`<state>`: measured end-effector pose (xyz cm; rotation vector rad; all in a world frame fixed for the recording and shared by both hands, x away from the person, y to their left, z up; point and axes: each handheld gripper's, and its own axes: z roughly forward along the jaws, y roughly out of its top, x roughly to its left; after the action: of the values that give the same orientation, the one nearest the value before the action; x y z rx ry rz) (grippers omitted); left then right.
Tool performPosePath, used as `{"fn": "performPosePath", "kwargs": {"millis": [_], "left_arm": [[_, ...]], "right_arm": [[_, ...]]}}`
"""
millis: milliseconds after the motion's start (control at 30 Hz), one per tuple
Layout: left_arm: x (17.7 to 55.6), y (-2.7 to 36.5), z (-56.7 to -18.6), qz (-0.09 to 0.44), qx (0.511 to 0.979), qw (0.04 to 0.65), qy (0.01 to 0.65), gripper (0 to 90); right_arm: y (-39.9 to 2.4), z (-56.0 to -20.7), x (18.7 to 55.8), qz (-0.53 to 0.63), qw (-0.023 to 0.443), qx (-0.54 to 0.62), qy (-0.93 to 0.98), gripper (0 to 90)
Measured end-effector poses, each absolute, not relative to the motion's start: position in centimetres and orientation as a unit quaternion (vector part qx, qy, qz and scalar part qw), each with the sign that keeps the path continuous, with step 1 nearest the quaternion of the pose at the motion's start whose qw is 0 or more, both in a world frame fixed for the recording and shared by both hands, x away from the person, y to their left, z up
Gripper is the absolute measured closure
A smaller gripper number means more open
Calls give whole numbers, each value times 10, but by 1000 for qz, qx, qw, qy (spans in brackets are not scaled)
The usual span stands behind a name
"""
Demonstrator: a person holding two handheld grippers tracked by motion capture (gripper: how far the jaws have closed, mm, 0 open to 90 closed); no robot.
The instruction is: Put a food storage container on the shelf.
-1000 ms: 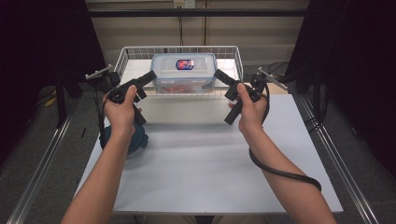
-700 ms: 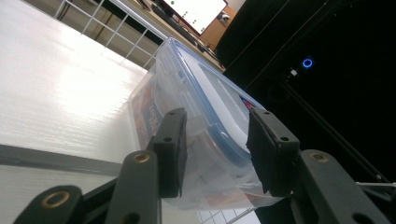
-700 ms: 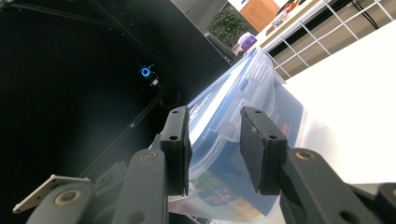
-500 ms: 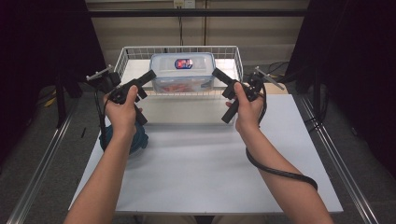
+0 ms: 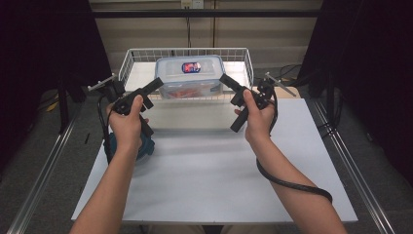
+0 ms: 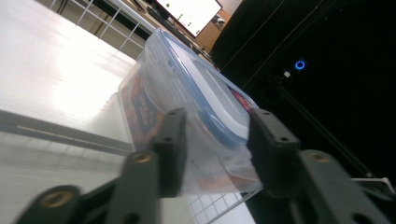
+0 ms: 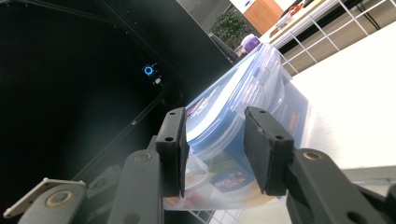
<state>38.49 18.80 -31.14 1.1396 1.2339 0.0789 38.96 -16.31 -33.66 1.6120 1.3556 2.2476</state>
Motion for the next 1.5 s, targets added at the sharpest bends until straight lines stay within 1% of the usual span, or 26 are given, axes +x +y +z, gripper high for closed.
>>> {"fn": "performPosePath", "kwargs": {"millis": [33, 133, 167, 233, 267, 300, 333, 400, 567, 833, 1067, 1500], "left_arm": [[383, 188, -312, 36, 508, 667, 545, 607], [382, 186, -314, 37, 515, 660, 546, 626], [381, 186, -315, 36, 510, 660, 550, 655], [381, 185, -316, 34, 515, 660, 546, 672], [380, 185, -317, 36, 514, 660, 546, 699], [380, 184, -317, 43, 515, 658, 548, 699], [381, 184, -318, 47, 520, 655, 545, 768], [382, 181, -320, 48, 517, 655, 549, 780], [388, 177, -322, 54, 514, 654, 552, 853], [400, 174, -324, 56, 505, 655, 559, 900], [409, 174, -326, 66, 494, 655, 568, 900], [420, 172, -328, 75, 494, 648, 575, 900]], "right_arm": [[-163, -336, 388, 730, 27, 522, 440, 597], [-161, -338, 384, 725, 20, 520, 451, 639], [-160, -340, 382, 723, 23, 519, 456, 674], [-159, -343, 383, 717, 17, 519, 466, 730], [-159, -344, 383, 715, 19, 517, 471, 764], [-159, -344, 383, 715, 19, 517, 471, 764], [-156, -344, 384, 709, 21, 513, 483, 806], [-155, -344, 384, 708, 20, 513, 484, 820], [-152, -344, 391, 703, 27, 511, 493, 890], [-146, -344, 404, 694, 37, 514, 502, 900], [-143, -343, 413, 694, 42, 514, 503, 900], [-138, -343, 420, 690, 50, 516, 505, 900]]}}
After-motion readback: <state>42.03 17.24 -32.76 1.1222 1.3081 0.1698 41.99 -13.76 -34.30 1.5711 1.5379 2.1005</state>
